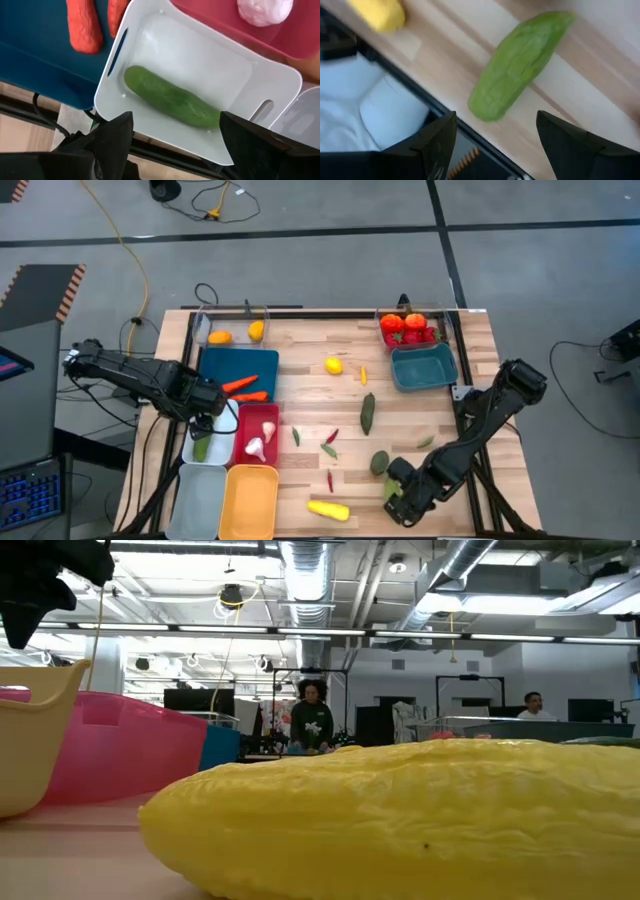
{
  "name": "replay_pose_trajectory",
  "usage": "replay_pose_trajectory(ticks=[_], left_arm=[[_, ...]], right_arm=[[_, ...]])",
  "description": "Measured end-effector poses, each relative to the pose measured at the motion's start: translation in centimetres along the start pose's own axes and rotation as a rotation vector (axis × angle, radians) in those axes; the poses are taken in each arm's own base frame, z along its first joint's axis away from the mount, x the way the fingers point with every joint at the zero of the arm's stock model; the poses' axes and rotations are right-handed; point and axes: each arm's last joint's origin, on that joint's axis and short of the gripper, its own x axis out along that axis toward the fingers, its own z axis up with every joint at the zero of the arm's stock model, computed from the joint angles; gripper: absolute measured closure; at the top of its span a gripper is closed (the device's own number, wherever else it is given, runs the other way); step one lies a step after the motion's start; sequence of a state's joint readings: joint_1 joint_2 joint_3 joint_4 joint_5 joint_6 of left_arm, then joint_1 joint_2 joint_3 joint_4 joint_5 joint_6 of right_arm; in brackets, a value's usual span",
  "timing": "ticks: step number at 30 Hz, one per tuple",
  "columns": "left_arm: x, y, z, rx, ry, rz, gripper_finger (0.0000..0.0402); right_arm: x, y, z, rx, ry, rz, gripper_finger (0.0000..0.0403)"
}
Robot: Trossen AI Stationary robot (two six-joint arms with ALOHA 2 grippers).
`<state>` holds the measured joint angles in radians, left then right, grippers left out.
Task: Sort produce into baskets
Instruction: Put the green cucumber into the white bin
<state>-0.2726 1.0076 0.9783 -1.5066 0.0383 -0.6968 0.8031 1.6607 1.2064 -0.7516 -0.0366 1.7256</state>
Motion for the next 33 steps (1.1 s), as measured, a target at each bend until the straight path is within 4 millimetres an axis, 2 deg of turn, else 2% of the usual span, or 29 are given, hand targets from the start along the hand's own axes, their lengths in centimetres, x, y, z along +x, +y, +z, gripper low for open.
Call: replay_pose_trajectory(ticks=[6, 16, 23, 28, 33], left_arm=[[0.0, 0.0, 0.0, 0.0, -0.001, -0.001, 0.0119], [0.0, 0.0, 0.0, 0.0, -0.002, -0.001, 0.0119], [0.0, -0.1, 0.1, 0.0, -0.006, -0.006, 0.0119], [0.0, -0.2, 0.2, -0.014, -0.025, -0.021, 0.0119], [0.0, -0.6, 0.7, -0.033, -0.074, -0.065, 0.0119]], right_arm=[[1.4, 0.0, 0.0, 0.104, -0.034, -0.031, 0.0101], [5.2, 0.3, 0.3, 0.11, -0.063, -0.086, 0.0101], [6.7, 0.3, 0.5, 0.108, -0.064, -0.105, 0.0102], [6.8, 0.4, 0.6, 0.108, -0.064, -0.103, 0.0125], [6.8, 0.5, 0.6, 0.1, -0.061, -0.09, 0.0173]])
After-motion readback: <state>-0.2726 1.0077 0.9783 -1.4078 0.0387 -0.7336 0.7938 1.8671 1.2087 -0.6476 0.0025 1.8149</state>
